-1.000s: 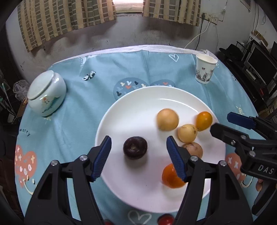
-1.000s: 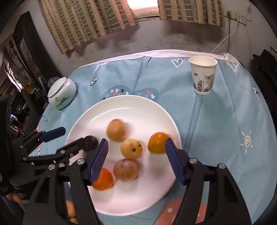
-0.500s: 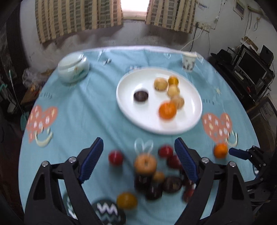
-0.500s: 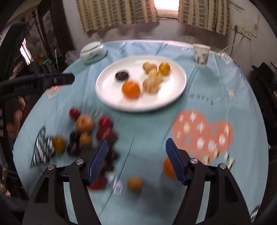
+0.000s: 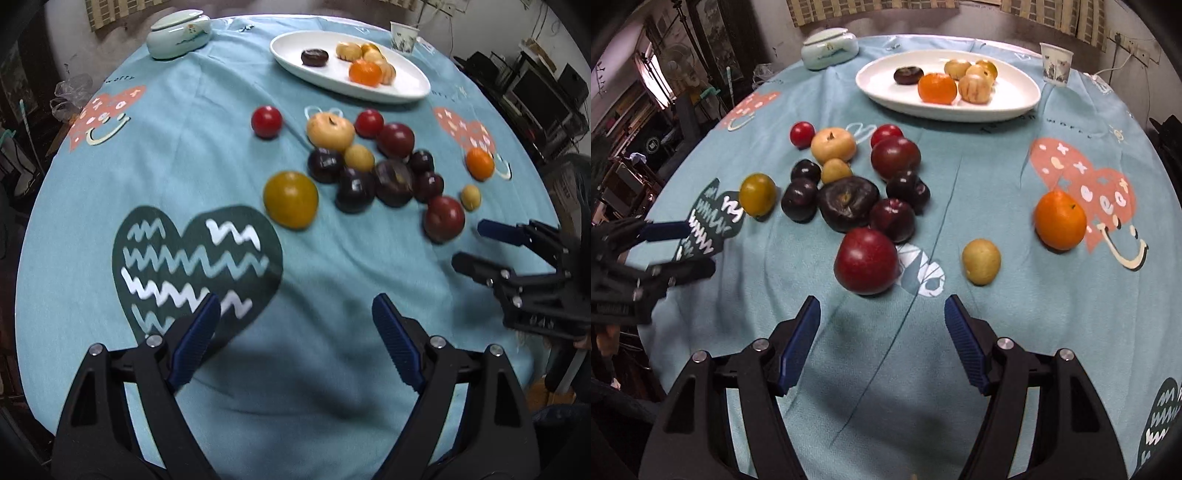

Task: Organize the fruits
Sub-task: 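Withdraw both tools from the plate back toward the fruit pile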

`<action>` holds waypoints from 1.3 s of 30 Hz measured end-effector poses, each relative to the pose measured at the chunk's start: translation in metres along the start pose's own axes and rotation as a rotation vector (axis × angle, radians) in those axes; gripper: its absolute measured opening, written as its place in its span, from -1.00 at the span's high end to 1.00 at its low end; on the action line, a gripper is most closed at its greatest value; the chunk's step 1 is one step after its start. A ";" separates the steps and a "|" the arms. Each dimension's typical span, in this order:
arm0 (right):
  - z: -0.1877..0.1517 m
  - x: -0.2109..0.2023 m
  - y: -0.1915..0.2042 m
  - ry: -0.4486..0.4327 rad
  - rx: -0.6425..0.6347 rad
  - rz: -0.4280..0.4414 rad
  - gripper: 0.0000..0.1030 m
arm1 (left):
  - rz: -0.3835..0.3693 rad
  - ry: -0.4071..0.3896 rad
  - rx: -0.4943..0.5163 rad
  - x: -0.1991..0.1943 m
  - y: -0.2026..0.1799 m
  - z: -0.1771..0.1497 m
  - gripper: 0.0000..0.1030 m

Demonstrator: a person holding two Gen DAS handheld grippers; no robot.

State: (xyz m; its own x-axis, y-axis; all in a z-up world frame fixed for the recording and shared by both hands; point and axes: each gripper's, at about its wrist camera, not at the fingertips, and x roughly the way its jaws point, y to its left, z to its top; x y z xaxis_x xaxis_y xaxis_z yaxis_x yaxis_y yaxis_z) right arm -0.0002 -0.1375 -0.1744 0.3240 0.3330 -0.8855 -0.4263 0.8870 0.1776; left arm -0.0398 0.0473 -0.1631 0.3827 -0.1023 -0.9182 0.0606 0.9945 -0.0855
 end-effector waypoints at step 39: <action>-0.028 0.019 0.032 0.000 -0.143 -0.107 -0.97 | 0.035 -0.029 -0.005 -0.011 0.006 0.007 -0.71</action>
State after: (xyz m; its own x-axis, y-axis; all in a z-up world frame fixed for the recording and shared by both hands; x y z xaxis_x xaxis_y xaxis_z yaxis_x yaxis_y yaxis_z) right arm -0.0308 -0.1118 -0.1975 0.3740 0.2388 -0.8961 -0.5048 0.8630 0.0193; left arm -0.0377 0.0543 -0.1505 0.4107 -0.0675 -0.9093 0.0416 0.9976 -0.0553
